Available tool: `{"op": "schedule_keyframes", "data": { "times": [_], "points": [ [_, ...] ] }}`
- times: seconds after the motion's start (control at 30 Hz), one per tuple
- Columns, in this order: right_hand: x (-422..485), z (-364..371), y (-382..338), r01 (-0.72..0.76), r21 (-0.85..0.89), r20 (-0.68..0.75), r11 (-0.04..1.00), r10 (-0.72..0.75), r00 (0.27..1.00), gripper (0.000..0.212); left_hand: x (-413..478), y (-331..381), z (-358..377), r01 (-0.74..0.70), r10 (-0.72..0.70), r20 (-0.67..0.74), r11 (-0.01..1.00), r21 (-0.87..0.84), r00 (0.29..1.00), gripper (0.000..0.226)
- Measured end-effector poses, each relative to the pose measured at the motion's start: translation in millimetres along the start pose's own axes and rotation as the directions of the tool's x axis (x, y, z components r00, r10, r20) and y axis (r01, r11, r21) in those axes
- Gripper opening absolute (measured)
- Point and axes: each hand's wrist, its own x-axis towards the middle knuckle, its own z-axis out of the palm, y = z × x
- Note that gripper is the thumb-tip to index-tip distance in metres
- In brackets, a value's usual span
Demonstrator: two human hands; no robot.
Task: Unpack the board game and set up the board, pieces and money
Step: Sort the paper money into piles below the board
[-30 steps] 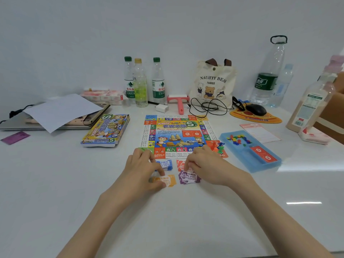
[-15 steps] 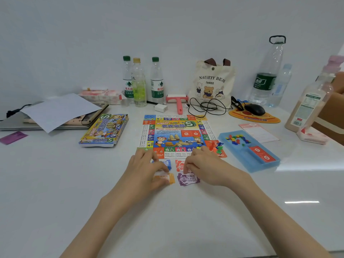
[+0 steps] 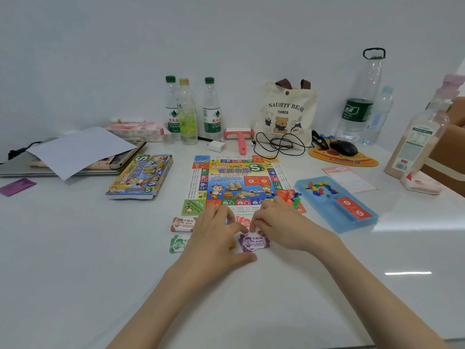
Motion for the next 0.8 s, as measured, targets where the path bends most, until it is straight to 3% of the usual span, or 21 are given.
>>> {"op": "schedule_keyframes", "data": {
  "times": [0.1, 0.23, 0.63, 0.8],
  "points": [
    [-1, -1, 3, -0.003, 0.007, -0.001, 1.0, 0.003, 1.0, 0.033, 4, 2, -2, 0.021, -0.024, 0.055, 0.999, 0.046, 0.998, 0.077],
    [-2, -2, 5, -0.013, -0.012, -0.003, 1.0, 0.013, 1.0, 0.032, 7, 3, -4, 0.054, -0.063, 0.12, 0.995, 0.079, 0.991, 0.058],
    [-3, 0, 12, -0.014, -0.03, -0.031, 0.999, 0.013, 0.999, 0.032, 10, -2, -3, 0.038, -0.036, 0.095, 0.999, -0.012, 0.995, 0.047],
    [0, -2, 15, 0.012, 0.02, -0.169, 1.0, -0.008, 0.986, 0.021, 11, -2, -3, 0.066, -0.065, 0.133, 0.998, -0.004, 0.989, 0.052]
  ]
}}
